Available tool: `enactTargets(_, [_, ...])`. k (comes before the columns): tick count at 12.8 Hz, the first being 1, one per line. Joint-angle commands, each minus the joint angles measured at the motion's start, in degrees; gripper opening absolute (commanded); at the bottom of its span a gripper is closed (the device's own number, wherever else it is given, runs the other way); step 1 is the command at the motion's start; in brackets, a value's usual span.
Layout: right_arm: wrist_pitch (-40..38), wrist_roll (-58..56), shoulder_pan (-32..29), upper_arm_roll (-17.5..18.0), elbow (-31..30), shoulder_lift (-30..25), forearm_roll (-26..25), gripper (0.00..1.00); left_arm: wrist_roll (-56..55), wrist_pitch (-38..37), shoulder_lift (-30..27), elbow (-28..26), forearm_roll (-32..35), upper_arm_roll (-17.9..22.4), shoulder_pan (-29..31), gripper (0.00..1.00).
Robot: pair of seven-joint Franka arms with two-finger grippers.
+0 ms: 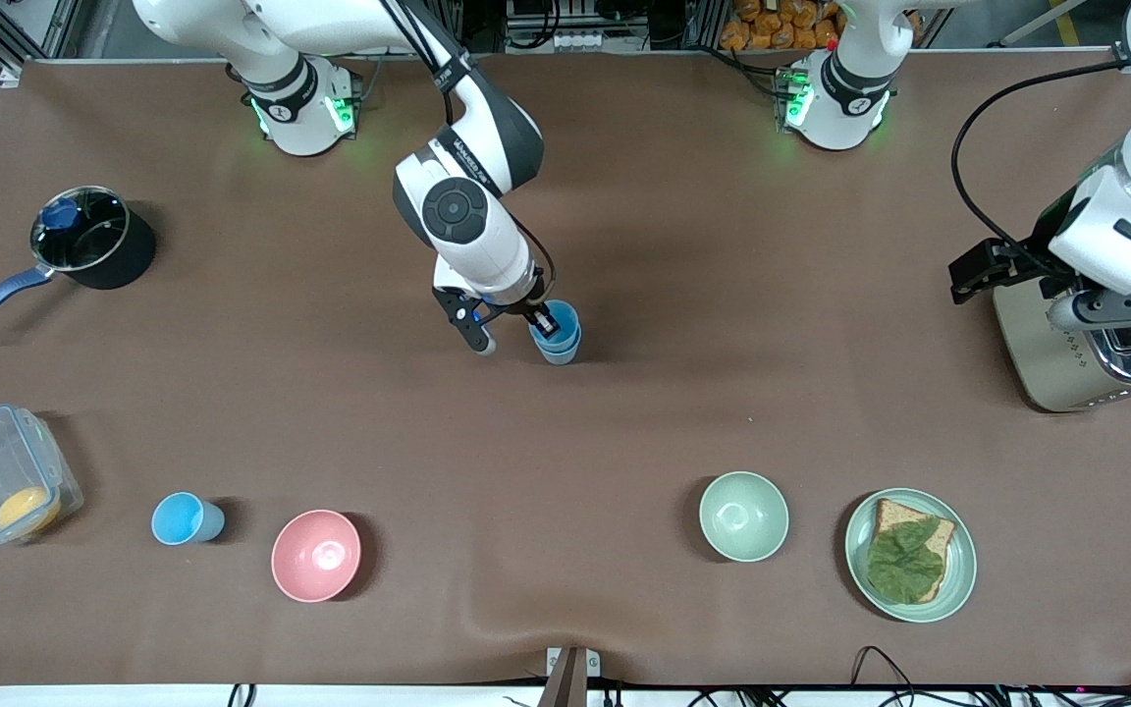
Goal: Stack blue cups with both arms
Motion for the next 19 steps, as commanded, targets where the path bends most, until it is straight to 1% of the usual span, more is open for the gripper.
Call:
enactTargets(1, [-6.2, -1.0, -1.0, -1.9, 0.9, -3.8, -3.2, 1.00, 1.0, -0.8, -0.1, 0.3, -0.7, 0.1, 0.3, 1.00])
enactTargets(2, [-11.0, -7.9, -1.4, -2.7, 0.9, -5.9, -6.3, 1.00, 0.9, -0.9, -0.1, 0.4, -0.8, 0.1, 0.2, 1.00])
enactTargets(3, [-16.3, -14.6, -2.8, -3.4, 1.0, -8.0, -6.5, 1.00, 1.0, -0.9, -0.1, 0.4, -0.9, 0.1, 0.2, 1.00])
enactTargets(5, [-22.1, -23.7, -7.5, -3.5, 0.9, -12.4, -6.6, 1.00, 1.1, -0.8, -0.1, 0.3, -1.0, 0.1, 0.2, 1.00])
enactTargets(11, [-33.6, -57.2, -21.8, -3.5, 1.3, -20.9, -7.1, 1.00, 1.1, -0.8, 0.0, 0.3, -1.1, 0.1, -0.2, 1.00])
enactTargets(13, [-37.0, -68.4, -27.5, -3.5, 3.9, -21.4, -7.9, 1.00, 1.3, -0.8, 0.0, 0.3, -1.1, 0.1, 0.0, 1.00])
enactTargets(14, [-38.7, -72.7, -29.8, -3.5, 5.8, -21.4, -9.0, 1.00, 1.3, -0.8, 0.0, 0.3, -1.1, 0.1, 0.1, 1.00])
enactTargets(16, [-41.2, -80.9, -34.6, -3.1, 6.8, -22.4, -9.3, 1.00, 1.3, -0.8, 0.0, 0.3, -1.0, 0.1, 0.1, 1.00])
enactTargets(18, [-43.7, -87.9, -38.4, -2.8, 6.8, -25.7, -9.3, 1.00, 1.3, -0.8, -0.1, 0.4, -0.8, 0.1, 0.1, 1.00])
enactTargets(19, [-44.7, -89.5, -40.1, -2.2, 6.8, -27.5, -9.3, 1.00, 1.2, -0.8, -0.1, 0.5, -0.9, 0.1, 0.1, 1.00])
